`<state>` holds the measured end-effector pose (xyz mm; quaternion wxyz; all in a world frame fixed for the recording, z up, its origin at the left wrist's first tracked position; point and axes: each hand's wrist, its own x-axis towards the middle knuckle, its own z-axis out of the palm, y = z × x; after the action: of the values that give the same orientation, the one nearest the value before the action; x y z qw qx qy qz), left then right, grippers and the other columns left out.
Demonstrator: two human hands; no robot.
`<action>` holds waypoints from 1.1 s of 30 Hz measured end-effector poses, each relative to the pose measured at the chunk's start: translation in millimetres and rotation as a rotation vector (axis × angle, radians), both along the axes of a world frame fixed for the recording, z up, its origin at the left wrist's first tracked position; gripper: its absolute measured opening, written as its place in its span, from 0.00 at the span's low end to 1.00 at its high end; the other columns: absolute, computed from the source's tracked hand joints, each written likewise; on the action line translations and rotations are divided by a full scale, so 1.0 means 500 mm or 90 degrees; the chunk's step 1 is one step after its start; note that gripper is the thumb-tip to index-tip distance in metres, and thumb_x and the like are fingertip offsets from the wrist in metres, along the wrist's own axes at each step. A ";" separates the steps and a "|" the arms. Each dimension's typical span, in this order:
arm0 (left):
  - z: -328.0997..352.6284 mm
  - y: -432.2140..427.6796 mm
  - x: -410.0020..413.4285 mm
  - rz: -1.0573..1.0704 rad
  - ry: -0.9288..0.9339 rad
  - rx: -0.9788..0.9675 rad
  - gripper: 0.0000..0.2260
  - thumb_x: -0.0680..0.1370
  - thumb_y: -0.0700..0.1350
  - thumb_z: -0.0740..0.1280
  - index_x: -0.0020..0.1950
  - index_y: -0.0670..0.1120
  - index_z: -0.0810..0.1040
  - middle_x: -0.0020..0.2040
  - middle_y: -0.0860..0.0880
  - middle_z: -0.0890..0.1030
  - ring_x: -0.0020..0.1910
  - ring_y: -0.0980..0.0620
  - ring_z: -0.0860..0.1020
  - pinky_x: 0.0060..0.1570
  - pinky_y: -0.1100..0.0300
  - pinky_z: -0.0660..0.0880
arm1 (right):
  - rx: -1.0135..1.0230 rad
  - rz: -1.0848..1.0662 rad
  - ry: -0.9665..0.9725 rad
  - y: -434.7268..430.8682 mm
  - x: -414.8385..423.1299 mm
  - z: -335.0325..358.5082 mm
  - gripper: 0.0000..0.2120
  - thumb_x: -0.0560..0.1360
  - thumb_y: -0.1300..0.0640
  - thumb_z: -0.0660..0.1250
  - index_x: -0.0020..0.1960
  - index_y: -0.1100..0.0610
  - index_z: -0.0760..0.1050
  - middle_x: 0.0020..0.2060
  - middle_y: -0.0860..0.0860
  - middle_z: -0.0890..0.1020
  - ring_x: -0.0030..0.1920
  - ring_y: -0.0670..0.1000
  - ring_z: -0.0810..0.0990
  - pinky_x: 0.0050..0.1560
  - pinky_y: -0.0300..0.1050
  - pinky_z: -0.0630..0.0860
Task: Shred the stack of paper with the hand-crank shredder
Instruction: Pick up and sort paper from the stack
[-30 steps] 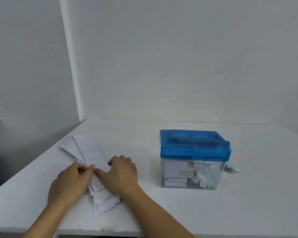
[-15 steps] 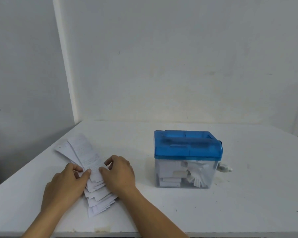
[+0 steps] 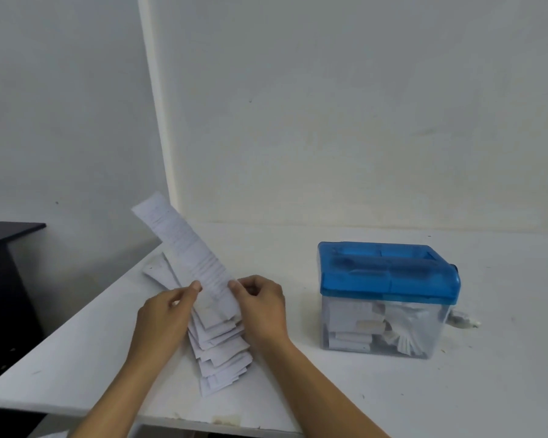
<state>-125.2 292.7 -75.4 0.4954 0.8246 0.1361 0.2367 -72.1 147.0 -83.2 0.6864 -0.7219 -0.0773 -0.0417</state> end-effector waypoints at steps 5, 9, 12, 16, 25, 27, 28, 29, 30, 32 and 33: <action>0.040 -0.012 0.011 -0.060 0.001 -0.116 0.09 0.80 0.53 0.69 0.47 0.51 0.86 0.44 0.55 0.85 0.45 0.54 0.80 0.43 0.62 0.71 | 0.090 0.042 -0.016 -0.004 -0.006 0.014 0.08 0.79 0.55 0.70 0.47 0.60 0.82 0.41 0.51 0.86 0.40 0.45 0.85 0.39 0.35 0.77; 0.054 0.001 0.014 -0.069 -0.005 -0.120 0.05 0.79 0.50 0.72 0.45 0.51 0.86 0.40 0.58 0.86 0.41 0.60 0.80 0.41 0.67 0.71 | 0.080 0.094 -0.016 0.001 -0.009 0.009 0.08 0.79 0.55 0.70 0.47 0.59 0.83 0.41 0.51 0.87 0.43 0.49 0.86 0.43 0.39 0.80; 0.050 0.020 0.027 -0.033 0.012 -0.082 0.11 0.82 0.53 0.67 0.45 0.51 0.85 0.42 0.55 0.86 0.44 0.59 0.80 0.44 0.63 0.71 | 0.018 0.066 -0.009 -0.001 -0.003 0.005 0.10 0.79 0.52 0.70 0.46 0.58 0.84 0.41 0.50 0.87 0.42 0.48 0.86 0.42 0.38 0.80; 0.025 0.053 0.052 0.024 0.118 0.071 0.11 0.83 0.52 0.66 0.45 0.49 0.79 0.46 0.50 0.82 0.43 0.55 0.77 0.38 0.61 0.69 | -0.084 0.037 0.008 -0.005 0.005 -0.002 0.13 0.81 0.49 0.65 0.42 0.54 0.81 0.37 0.45 0.84 0.38 0.46 0.83 0.39 0.39 0.78; 0.006 0.051 0.063 0.035 0.183 0.116 0.09 0.82 0.50 0.66 0.49 0.45 0.79 0.43 0.50 0.81 0.42 0.52 0.78 0.40 0.57 0.72 | -0.269 0.022 -0.045 0.004 0.004 -0.012 0.17 0.81 0.48 0.64 0.35 0.54 0.78 0.30 0.46 0.79 0.32 0.45 0.76 0.36 0.39 0.73; 0.017 0.038 0.055 0.046 0.123 0.078 0.07 0.83 0.46 0.63 0.52 0.46 0.79 0.45 0.51 0.80 0.43 0.52 0.77 0.39 0.57 0.71 | -0.207 0.034 -0.038 0.002 0.001 -0.003 0.16 0.81 0.49 0.65 0.36 0.51 0.79 0.30 0.44 0.80 0.33 0.43 0.77 0.35 0.37 0.72; 0.028 0.029 0.051 0.037 0.105 0.052 0.08 0.83 0.46 0.62 0.52 0.46 0.79 0.46 0.51 0.80 0.45 0.51 0.77 0.41 0.56 0.71 | -0.164 0.038 -0.032 0.001 0.000 0.002 0.14 0.80 0.49 0.66 0.38 0.51 0.81 0.32 0.43 0.81 0.34 0.42 0.79 0.36 0.36 0.73; 0.041 0.020 0.051 0.018 0.096 0.018 0.09 0.84 0.48 0.62 0.51 0.47 0.81 0.46 0.51 0.81 0.47 0.50 0.78 0.44 0.56 0.71 | -0.120 0.043 -0.030 0.000 0.001 0.008 0.11 0.80 0.50 0.67 0.42 0.52 0.84 0.35 0.43 0.84 0.37 0.42 0.81 0.38 0.36 0.76; 0.054 0.011 0.049 -0.005 0.095 -0.017 0.11 0.84 0.51 0.62 0.50 0.48 0.82 0.47 0.52 0.82 0.49 0.49 0.78 0.45 0.56 0.71 | -0.086 0.050 -0.034 -0.002 0.001 0.011 0.10 0.80 0.51 0.67 0.46 0.53 0.85 0.39 0.44 0.86 0.40 0.42 0.84 0.41 0.38 0.79; 0.080 -0.005 0.045 -0.052 0.095 -0.085 0.13 0.83 0.55 0.64 0.48 0.50 0.83 0.47 0.52 0.84 0.49 0.50 0.80 0.44 0.56 0.72 | -0.037 0.069 -0.047 -0.005 -0.002 0.022 0.08 0.79 0.52 0.69 0.47 0.53 0.85 0.41 0.45 0.87 0.43 0.44 0.85 0.46 0.42 0.81; 0.090 -0.010 0.044 -0.076 0.086 -0.105 0.12 0.82 0.56 0.66 0.48 0.51 0.84 0.47 0.52 0.85 0.49 0.51 0.82 0.44 0.57 0.74 | -0.024 0.077 -0.053 -0.007 -0.006 0.029 0.07 0.79 0.52 0.70 0.46 0.53 0.84 0.39 0.44 0.86 0.42 0.43 0.84 0.44 0.40 0.80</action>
<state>-103.1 287.5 -30.2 0.5646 0.8017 0.1392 0.1385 -75.0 143.6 -68.5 0.6704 -0.7262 -0.1497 -0.0285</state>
